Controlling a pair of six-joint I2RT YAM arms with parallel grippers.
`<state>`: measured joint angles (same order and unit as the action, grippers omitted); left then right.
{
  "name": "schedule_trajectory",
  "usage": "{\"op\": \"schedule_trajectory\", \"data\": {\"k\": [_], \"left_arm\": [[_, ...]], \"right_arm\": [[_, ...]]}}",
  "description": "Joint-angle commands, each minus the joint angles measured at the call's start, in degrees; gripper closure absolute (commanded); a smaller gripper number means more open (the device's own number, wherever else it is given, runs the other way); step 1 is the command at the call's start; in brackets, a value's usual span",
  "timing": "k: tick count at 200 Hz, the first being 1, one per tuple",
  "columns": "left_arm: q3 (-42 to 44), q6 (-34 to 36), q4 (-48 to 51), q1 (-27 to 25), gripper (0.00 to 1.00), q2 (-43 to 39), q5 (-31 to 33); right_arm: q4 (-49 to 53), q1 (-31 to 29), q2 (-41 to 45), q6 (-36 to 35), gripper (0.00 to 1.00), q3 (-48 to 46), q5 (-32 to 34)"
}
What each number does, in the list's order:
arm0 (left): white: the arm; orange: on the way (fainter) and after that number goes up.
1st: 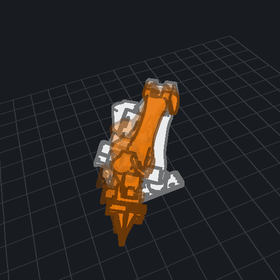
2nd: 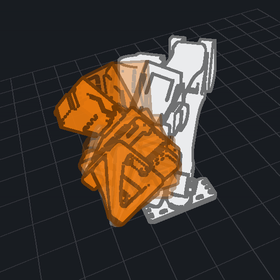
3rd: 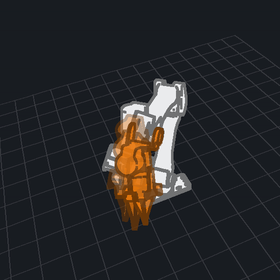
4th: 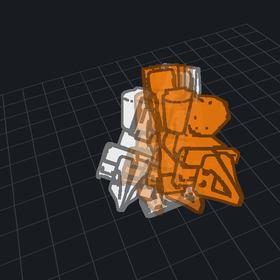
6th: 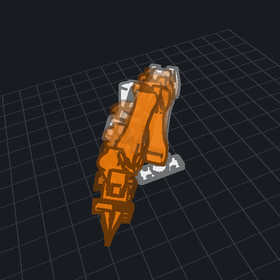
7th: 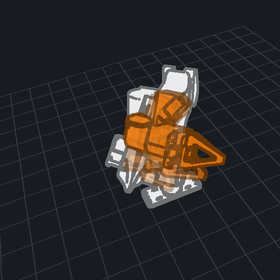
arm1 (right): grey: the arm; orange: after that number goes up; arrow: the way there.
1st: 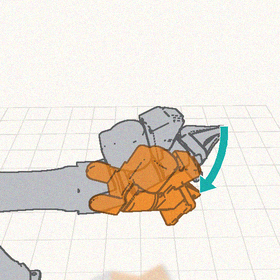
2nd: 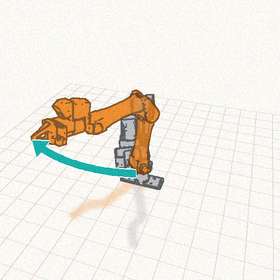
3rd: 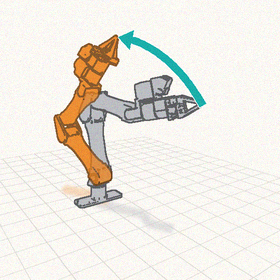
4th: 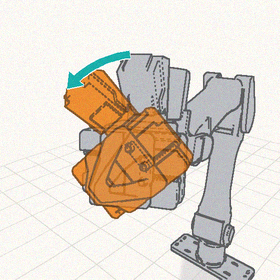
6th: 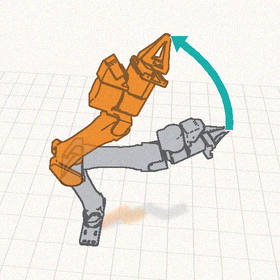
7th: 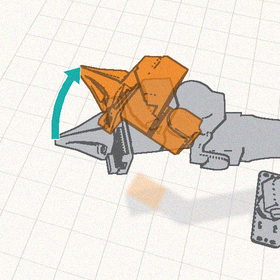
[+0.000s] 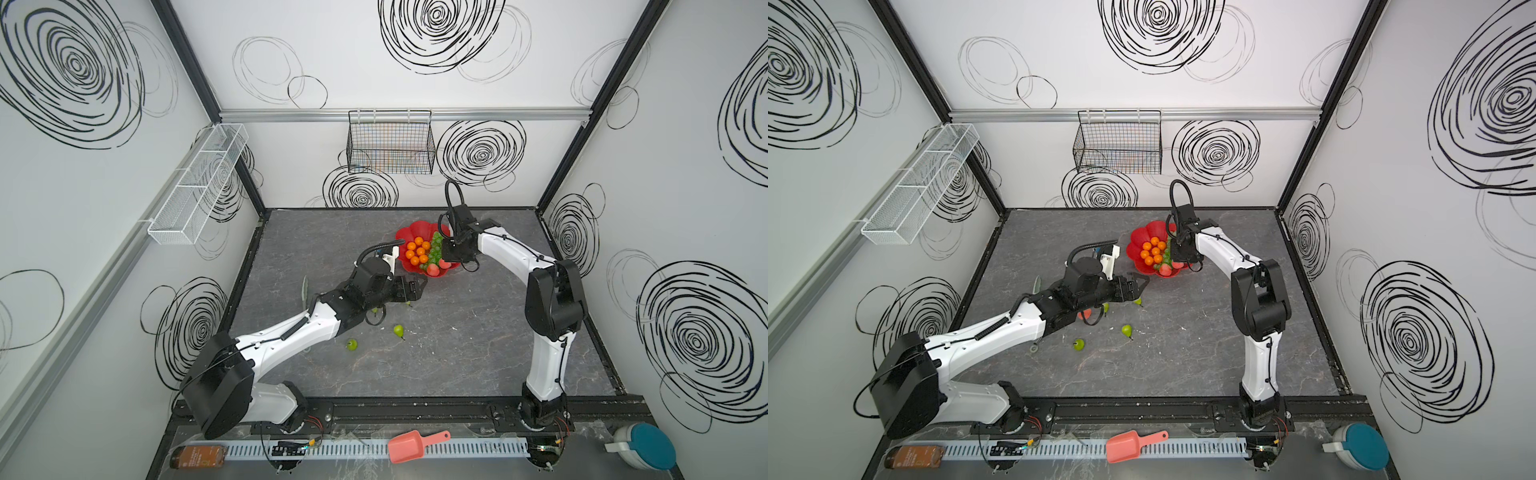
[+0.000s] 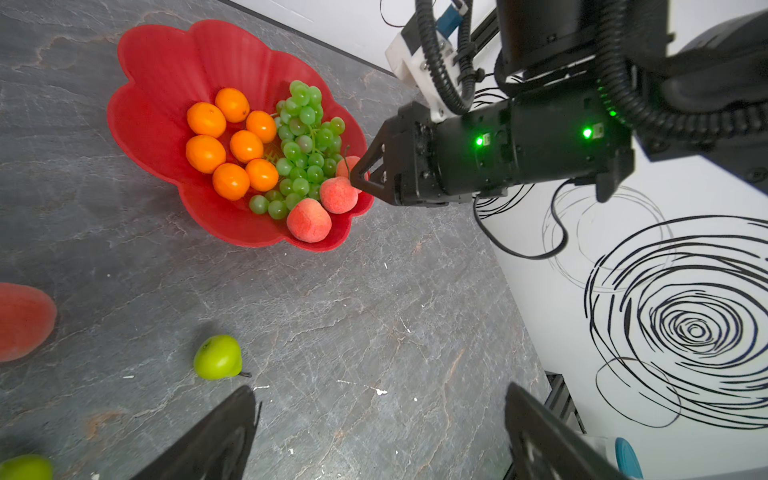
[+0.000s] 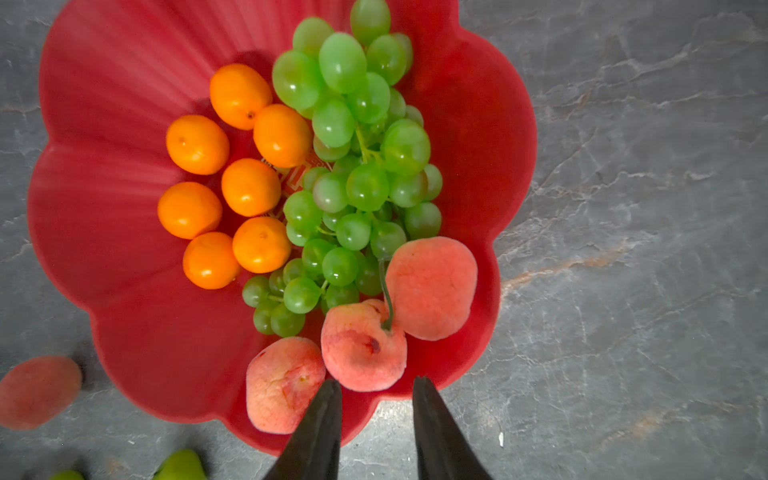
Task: Place and organize the fake fruits in the fruit bowl
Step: 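Raise the open right gripper away from the bowl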
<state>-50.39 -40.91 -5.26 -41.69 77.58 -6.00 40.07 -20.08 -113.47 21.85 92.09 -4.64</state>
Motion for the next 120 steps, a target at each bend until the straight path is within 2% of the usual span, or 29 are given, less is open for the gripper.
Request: {"op": "schedule_trajectory", "data": {"k": [1,53,120], "left_arm": [[-1.11,0.74,-1.32,-0.23,0.04,0.55,-0.23],[-0.85,0.87,-1.07,-0.23,0.04,0.39,-0.36],[-0.21,0.65,-1.43,-0.14,0.04,0.29,-0.64]], "right_arm": [[0.09,-0.03,-1.11,-0.57,0.67,0.03,0.07],[-0.42,0.02,-2.54,-0.64,0.73,-0.16,-0.09],[-0.70,-0.01,-3.90,-0.75,0.74,-0.07,-0.54]]}}
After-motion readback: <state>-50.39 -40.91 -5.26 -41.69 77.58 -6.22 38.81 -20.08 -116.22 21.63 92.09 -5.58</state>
